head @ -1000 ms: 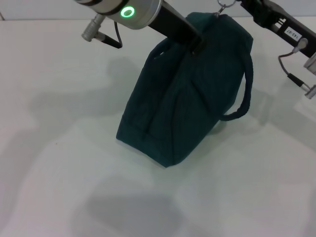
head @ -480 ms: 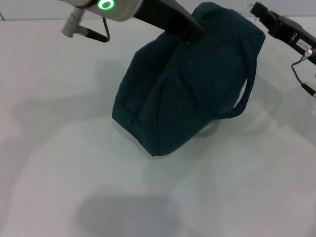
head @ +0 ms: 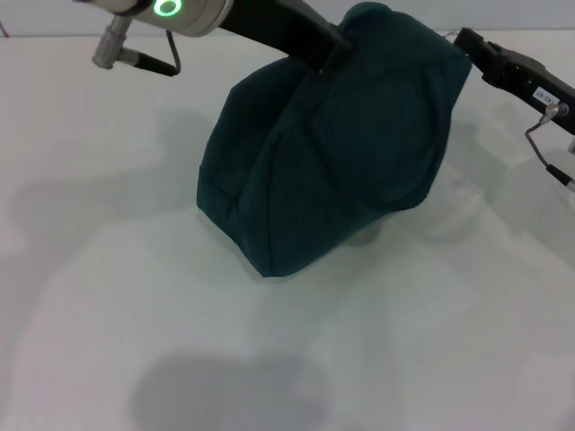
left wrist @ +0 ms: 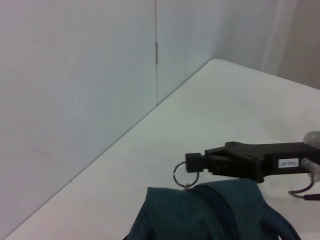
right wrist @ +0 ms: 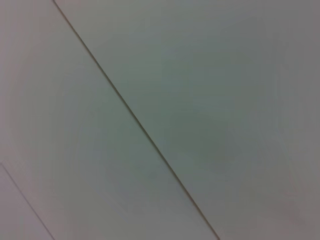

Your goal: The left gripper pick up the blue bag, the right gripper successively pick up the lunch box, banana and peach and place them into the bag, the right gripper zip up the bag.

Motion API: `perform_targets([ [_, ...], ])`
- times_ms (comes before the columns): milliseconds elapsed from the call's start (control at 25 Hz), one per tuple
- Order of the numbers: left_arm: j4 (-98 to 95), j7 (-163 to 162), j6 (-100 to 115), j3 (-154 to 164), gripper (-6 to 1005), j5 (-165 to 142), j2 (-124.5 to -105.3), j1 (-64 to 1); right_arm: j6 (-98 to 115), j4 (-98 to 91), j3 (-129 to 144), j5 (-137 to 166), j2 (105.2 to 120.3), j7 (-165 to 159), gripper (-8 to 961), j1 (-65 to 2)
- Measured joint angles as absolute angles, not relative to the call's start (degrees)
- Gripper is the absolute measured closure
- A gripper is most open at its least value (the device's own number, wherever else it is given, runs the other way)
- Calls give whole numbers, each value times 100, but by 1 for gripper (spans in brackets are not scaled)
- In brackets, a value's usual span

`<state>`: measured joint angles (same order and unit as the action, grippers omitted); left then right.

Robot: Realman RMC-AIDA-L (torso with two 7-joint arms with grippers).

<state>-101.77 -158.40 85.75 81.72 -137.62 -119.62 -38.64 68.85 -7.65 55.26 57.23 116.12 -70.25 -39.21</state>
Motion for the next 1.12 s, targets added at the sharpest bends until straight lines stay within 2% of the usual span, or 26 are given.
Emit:
perform_targets([
  [280, -9963, -15745, 8256, 8173, 911, -13797, -11962, -3688, 7312, -916, 5472, 5636, 11601, -7012, 870, -3708],
  [600, -9552, -15594, 7800, 8174, 910, -13790, -11963, -3499, 7493, -1106, 5455, 5596, 11592, -7013, 658, -3367],
  [800, -9614, -15484, 7456, 8181, 909, -13719, -11969, -3247, 7644, -1112, 5456, 5595, 11581, -7012, 422, -3282],
  [1000, -9844, -15351, 7374, 8019, 705, -13536, -11964, -2950, 8016, -1226, 5443, 5600, 11542, -7012, 231, -3149],
  [1080, -10002, -15042, 7310, 7941, 476, -13209, -11967, -2701, 8375, -1646, 5475, 5644, 11531, -7011, 173, -2893],
  [1120, -10073, -14829, 7256, 7892, 436, -12935, -11968, -2553, 8482, -1795, 5492, 5662, 11529, -7010, 153, -2802],
])
